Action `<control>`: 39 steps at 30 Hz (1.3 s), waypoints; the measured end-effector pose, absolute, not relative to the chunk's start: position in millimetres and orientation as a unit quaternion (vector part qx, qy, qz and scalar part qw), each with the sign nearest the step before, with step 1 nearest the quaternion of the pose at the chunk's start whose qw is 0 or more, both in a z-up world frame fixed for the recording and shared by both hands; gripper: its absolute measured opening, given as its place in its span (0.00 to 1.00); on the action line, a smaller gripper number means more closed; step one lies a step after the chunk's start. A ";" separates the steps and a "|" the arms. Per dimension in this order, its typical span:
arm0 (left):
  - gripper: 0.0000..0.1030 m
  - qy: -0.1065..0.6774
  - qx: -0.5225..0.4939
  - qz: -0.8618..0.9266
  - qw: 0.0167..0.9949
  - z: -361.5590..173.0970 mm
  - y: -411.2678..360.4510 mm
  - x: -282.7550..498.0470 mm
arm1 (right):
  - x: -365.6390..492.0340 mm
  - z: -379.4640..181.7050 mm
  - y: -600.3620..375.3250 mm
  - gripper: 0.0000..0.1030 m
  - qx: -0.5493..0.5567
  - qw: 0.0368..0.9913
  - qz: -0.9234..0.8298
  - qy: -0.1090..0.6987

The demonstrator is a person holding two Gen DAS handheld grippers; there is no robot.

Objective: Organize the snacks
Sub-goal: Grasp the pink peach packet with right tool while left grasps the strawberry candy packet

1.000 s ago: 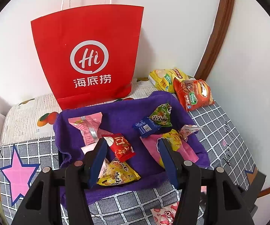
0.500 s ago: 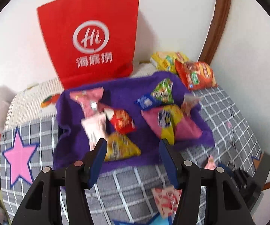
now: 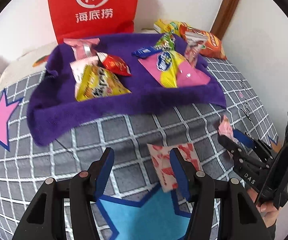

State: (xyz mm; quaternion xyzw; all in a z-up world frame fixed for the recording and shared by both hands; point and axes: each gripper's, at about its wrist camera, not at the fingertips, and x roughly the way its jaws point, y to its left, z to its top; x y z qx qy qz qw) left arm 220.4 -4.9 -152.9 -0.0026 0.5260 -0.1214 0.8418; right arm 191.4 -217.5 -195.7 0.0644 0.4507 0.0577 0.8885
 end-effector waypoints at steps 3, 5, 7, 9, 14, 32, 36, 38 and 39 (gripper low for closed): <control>0.54 0.530 0.002 -0.127 0.838 -157.6 -14.7 218.1 | 191.1 -196.0 -220.2 0.50 0.073 0.888 0.060 0.449; 0.54 0.536 0.005 -0.133 0.834 -162.3 -22.0 218.4 | 191.3 -196.1 -220.5 0.50 0.076 0.888 0.061 0.449; 0.54 0.540 0.006 -0.138 0.830 -167.1 -28.4 219.3 | 191.4 -196.3 -221.5 0.50 0.080 0.888 0.063 0.448; 0.54 0.545 0.010 -0.141 0.826 -172.1 -34.6 220.1 | 190.8 -196.6 -222.8 0.50 0.084 0.888 0.065 0.447; 0.55 0.556 0.019 -0.155 0.817 -185.5 -48.5 219.5 | 190.1 -196.6 -221.1 0.50 0.081 0.888 0.063 0.447; 0.60 0.518 0.063 -0.159 0.838 -194.0 -64.4 210.3 | 188.8 -197.4 -228.4 0.50 0.109 0.887 0.074 0.443; 0.43 0.522 0.041 -0.149 0.838 -190.8 -44.2 212.7 | 188.7 -197.3 -228.1 0.50 0.108 0.887 0.074 0.443; 0.43 0.525 0.040 -0.130 0.840 -190.1 -30.8 213.7 | 188.5 -197.3 -228.2 0.50 0.107 0.887 0.074 0.443; 0.43 0.525 0.040 -0.119 0.842 -190.0 -24.3 214.4 | 188.4 -197.3 -228.3 0.50 0.107 0.887 0.074 0.443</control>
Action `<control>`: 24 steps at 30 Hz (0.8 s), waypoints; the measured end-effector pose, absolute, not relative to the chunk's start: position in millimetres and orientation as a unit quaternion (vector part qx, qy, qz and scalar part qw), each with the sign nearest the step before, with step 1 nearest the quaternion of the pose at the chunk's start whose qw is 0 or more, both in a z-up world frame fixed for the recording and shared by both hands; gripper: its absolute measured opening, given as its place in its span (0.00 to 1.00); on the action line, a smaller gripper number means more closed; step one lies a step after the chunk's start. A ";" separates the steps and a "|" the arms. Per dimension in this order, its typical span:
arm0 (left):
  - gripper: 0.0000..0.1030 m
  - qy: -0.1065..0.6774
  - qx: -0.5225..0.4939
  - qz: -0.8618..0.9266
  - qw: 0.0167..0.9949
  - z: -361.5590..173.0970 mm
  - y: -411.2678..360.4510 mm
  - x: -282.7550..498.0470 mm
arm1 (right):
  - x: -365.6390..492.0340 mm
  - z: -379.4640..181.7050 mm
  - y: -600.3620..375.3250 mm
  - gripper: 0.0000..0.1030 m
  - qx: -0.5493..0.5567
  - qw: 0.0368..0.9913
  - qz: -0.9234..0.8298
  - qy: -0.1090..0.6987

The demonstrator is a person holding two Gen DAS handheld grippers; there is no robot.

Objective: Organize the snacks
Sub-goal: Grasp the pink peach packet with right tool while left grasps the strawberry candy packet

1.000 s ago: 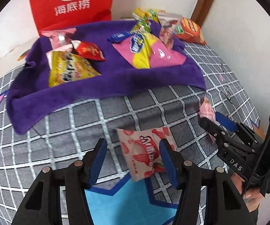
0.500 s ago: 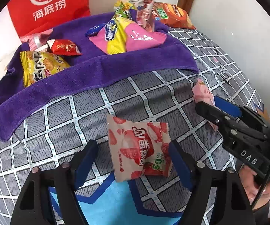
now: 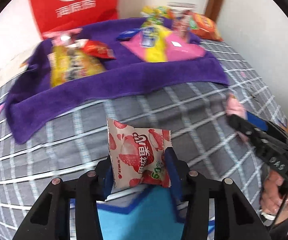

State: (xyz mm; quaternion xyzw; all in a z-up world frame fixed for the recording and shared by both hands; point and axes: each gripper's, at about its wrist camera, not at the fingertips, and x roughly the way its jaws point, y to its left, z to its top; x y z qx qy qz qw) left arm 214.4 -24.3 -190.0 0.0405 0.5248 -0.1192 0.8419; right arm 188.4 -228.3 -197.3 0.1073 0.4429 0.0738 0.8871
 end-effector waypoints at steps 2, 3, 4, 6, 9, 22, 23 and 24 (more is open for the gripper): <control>0.45 0.526 0.037 -0.106 0.843 -190.5 -11.1 214.7 | 188.4 -197.4 -228.3 0.50 0.107 0.887 0.074 0.443; 0.45 0.528 0.033 -0.103 0.842 -190.8 -5.5 215.1 | 188.4 -197.4 -228.2 0.50 0.107 0.887 0.074 0.443; 0.45 0.529 0.029 -0.104 0.842 -191.0 -0.7 214.9 | 188.4 -197.4 -228.2 0.50 0.107 0.887 0.074 0.443; 0.52 0.530 0.028 -0.103 0.841 -191.2 4.8 214.0 | 188.5 -197.3 -228.0 0.50 0.107 0.887 0.074 0.443; 0.55 0.529 0.030 -0.100 0.842 -193.5 8.3 214.7 | 188.6 -197.4 -228.1 0.50 0.107 0.887 0.074 0.443; 0.31 0.500 0.051 -0.114 0.857 -189.0 -10.3 213.9 | 189.1 -197.5 -229.1 0.50 0.105 0.887 0.074 0.443; 0.30 0.501 0.049 -0.115 0.857 -187.6 -9.1 214.2 | 189.0 -197.6 -229.1 0.50 0.104 0.887 0.074 0.443; 0.30 0.502 0.045 -0.115 0.856 -186.3 -6.9 213.8 | 188.9 -197.5 -229.0 0.50 0.103 0.887 0.072 0.444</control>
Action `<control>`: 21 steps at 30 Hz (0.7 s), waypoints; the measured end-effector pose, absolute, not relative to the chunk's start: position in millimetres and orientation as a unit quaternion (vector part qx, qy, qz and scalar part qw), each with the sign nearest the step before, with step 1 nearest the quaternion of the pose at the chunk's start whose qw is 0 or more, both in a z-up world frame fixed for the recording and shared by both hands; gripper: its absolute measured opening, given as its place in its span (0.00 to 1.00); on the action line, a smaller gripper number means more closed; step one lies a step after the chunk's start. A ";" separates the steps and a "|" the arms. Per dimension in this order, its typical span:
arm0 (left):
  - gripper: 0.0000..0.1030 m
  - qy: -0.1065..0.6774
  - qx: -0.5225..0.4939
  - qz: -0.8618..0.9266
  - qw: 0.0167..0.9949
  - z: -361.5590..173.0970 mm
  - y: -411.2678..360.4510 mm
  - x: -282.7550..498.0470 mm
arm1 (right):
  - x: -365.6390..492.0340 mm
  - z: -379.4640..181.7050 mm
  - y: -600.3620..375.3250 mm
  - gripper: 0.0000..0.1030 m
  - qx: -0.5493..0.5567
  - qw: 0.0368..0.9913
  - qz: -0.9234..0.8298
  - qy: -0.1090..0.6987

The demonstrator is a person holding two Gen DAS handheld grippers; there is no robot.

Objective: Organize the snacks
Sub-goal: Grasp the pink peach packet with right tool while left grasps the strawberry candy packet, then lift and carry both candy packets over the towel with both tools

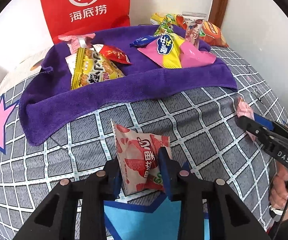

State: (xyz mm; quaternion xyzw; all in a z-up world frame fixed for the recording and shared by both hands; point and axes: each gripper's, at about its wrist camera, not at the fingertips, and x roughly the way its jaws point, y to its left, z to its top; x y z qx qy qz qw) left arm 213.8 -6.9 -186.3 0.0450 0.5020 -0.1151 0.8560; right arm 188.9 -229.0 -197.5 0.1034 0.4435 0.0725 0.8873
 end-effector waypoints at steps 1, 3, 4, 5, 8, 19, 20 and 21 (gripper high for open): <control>0.30 0.503 0.042 -0.115 0.856 -185.4 -4.7 213.7 | 189.3 -197.6 -229.1 0.49 0.103 0.887 0.072 0.444; 0.29 0.504 0.041 -0.111 0.856 -184.5 -1.3 213.6 | 189.4 -197.5 -228.9 0.49 0.101 0.888 0.071 0.444; 0.29 0.504 0.039 -0.109 0.856 -183.7 0.6 213.1 | 189.5 -197.5 -228.8 0.48 0.101 0.888 0.070 0.444; 0.29 0.504 0.037 -0.109 0.856 -182.7 2.1 211.4 | 189.4 -197.6 -229.4 0.48 0.101 0.888 0.070 0.444; 0.28 0.503 0.029 -0.107 0.857 -178.2 7.2 210.1 | 189.5 -197.8 -229.3 0.48 0.104 0.888 0.071 0.443; 0.28 0.486 0.014 -0.107 0.867 -151.5 24.6 209.5 | 192.8 -185.9 -232.3 0.43 0.145 0.871 0.091 0.460; 0.27 0.484 0.011 -0.107 0.869 -148.5 26.9 210.1 | 193.8 -180.9 -231.1 0.43 0.144 0.872 0.093 0.458; 0.27 0.482 0.008 -0.106 0.870 -145.6 29.4 210.5 | 194.3 -175.5 -229.4 0.25 0.139 0.875 0.094 0.454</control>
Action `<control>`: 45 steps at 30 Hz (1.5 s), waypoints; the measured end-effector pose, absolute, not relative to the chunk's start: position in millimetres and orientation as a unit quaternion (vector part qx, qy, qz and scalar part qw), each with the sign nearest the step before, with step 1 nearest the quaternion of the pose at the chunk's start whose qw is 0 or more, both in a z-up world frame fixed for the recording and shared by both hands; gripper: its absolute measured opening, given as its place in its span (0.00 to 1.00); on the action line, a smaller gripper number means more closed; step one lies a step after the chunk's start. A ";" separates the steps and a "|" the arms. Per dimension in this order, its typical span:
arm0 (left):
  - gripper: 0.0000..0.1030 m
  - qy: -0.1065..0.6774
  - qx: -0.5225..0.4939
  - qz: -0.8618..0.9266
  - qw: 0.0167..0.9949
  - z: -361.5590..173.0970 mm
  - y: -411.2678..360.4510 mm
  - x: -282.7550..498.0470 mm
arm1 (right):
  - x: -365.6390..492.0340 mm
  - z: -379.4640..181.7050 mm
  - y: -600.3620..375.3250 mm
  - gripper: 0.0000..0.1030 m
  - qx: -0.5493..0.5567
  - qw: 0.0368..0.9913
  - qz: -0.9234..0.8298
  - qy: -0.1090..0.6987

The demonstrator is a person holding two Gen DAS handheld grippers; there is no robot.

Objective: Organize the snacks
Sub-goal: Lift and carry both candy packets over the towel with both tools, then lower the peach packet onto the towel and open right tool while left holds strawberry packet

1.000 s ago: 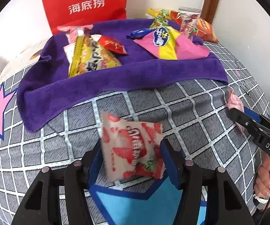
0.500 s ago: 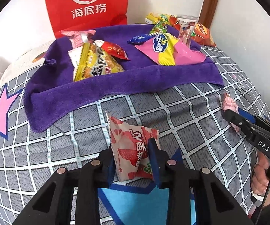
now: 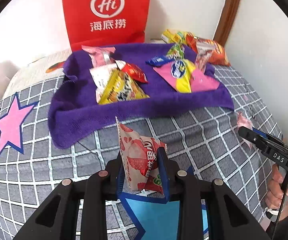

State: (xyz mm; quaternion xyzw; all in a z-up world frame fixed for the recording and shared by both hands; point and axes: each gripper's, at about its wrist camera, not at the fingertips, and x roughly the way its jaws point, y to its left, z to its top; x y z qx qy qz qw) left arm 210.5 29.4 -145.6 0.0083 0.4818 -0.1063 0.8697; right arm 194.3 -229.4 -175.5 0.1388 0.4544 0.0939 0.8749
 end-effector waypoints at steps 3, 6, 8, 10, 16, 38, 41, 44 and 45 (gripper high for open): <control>0.27 0.477 -0.001 -0.109 0.872 -136.2 34.5 214.2 | 198.1 -157.4 -220.3 0.26 0.122 0.879 0.103 0.450; 0.27 0.472 -0.004 -0.105 0.875 -128.2 37.3 218.2 | 203.0 -147.9 -211.6 0.25 0.113 0.881 0.113 0.446; 0.27 0.469 -0.009 -0.104 0.877 -122.7 40.2 220.4 | 204.6 -145.6 -207.4 0.25 0.105 0.884 0.107 0.442; 0.27 0.465 -0.011 -0.104 0.879 -116.4 42.9 222.1 | 206.5 -141.4 -205.2 0.25 0.108 0.882 0.114 0.443; 0.27 0.451 -0.017 -0.096 0.887 -97.4 49.8 232.7 | 214.9 -112.2 -191.5 0.25 0.101 0.891 0.135 0.422; 0.27 0.431 -0.046 -0.062 0.899 -69.0 79.2 301.2 | 313.2 -44.8 -119.8 0.25 0.058 0.905 0.180 0.382; 0.27 0.429 -0.054 -0.061 0.900 -67.0 81.8 312.1 | 326.3 -45.8 -114.0 0.25 0.055 0.904 0.180 0.385; 0.27 0.427 -0.067 -0.062 0.900 -65.8 85.1 323.5 | 340.6 -43.8 -109.3 0.25 0.055 0.903 0.179 0.386; 0.27 0.427 -0.073 -0.063 0.899 -66.0 86.2 327.2 | 344.4 -43.1 -107.9 0.25 0.055 0.903 0.180 0.387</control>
